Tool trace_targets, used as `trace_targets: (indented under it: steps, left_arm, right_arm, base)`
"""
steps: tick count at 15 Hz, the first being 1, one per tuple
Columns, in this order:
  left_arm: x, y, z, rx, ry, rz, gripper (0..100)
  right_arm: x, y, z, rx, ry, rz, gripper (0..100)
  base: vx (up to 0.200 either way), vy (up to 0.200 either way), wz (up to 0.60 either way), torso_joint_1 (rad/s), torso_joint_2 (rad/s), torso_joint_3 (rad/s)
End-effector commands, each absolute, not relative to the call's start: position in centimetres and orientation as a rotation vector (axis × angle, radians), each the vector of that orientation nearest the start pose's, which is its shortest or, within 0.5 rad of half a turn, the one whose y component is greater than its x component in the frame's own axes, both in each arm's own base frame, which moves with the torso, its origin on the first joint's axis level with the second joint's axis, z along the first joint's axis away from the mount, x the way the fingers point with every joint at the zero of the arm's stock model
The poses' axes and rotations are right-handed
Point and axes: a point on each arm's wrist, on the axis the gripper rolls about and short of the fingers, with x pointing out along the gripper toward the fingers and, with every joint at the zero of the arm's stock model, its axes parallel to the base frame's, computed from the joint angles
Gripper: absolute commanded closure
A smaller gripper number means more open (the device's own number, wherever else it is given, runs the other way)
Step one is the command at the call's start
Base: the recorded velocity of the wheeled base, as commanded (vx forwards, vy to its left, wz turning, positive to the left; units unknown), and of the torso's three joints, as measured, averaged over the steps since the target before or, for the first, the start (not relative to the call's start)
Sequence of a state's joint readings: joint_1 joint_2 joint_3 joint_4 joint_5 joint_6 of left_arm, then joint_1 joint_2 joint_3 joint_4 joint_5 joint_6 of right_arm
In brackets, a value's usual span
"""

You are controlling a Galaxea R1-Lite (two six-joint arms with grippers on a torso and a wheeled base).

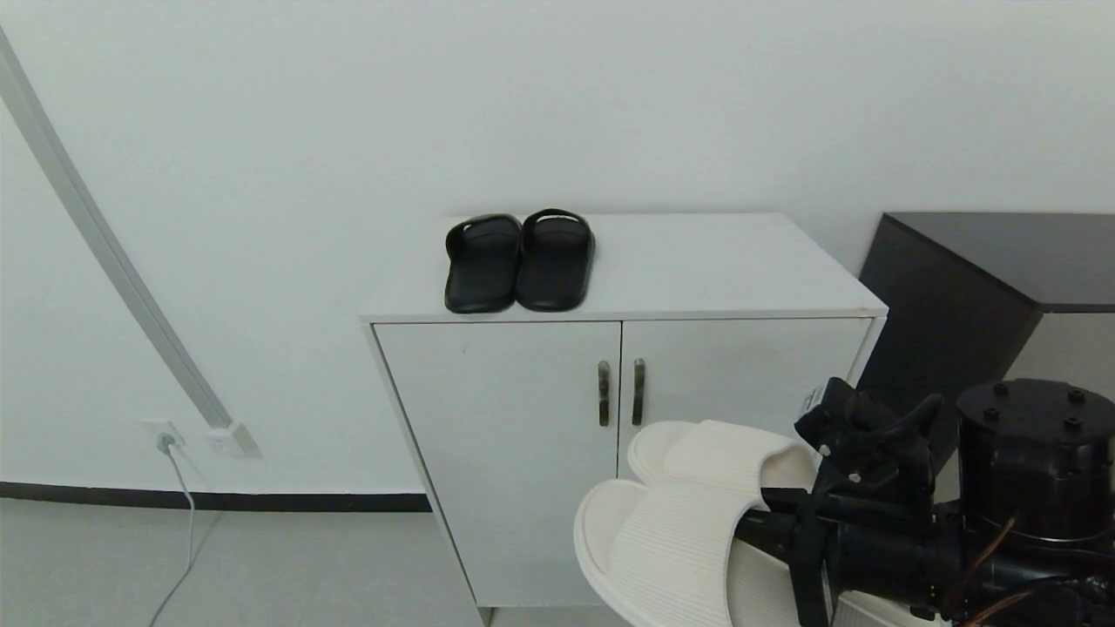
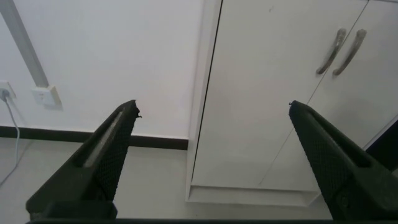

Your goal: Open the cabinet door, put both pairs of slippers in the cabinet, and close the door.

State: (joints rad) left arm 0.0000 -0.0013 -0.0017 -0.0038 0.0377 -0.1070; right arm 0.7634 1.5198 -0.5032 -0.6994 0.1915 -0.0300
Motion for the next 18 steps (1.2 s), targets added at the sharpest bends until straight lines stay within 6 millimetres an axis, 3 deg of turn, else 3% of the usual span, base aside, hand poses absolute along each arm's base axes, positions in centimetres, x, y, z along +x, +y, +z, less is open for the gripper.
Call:
trace_targets:
  steps: [1, 11, 18]
  left_arm:
    - [-2.29, 0.09, 7.64, -0.107, -0.008, 0.038, 0]
    - [-2.29, 0.09, 7.64, -0.104, -0.008, 0.038, 0]
    - [-1.99, 0.10, 7.72, -0.105, 0.031, 0.046, 0]
  right_arm:
    - [16.79, 16.67, 15.65, -0.124, 0.311, 0.952, 100]
    - [16.69, 16.58, 15.30, -0.126, 0.319, 0.952, 100]
    - [16.67, 16.56, 15.21, -0.126, 0.319, 0.953, 100]
  base:
    - [0.000, 0.000, 0.00, -0.188, 0.50, 0.325]
    - [0.000, 0.000, 0.00, -0.152, 0.48, 0.327]
    - [0.000, 0.000, 0.00, -0.073, 0.45, 0.377]
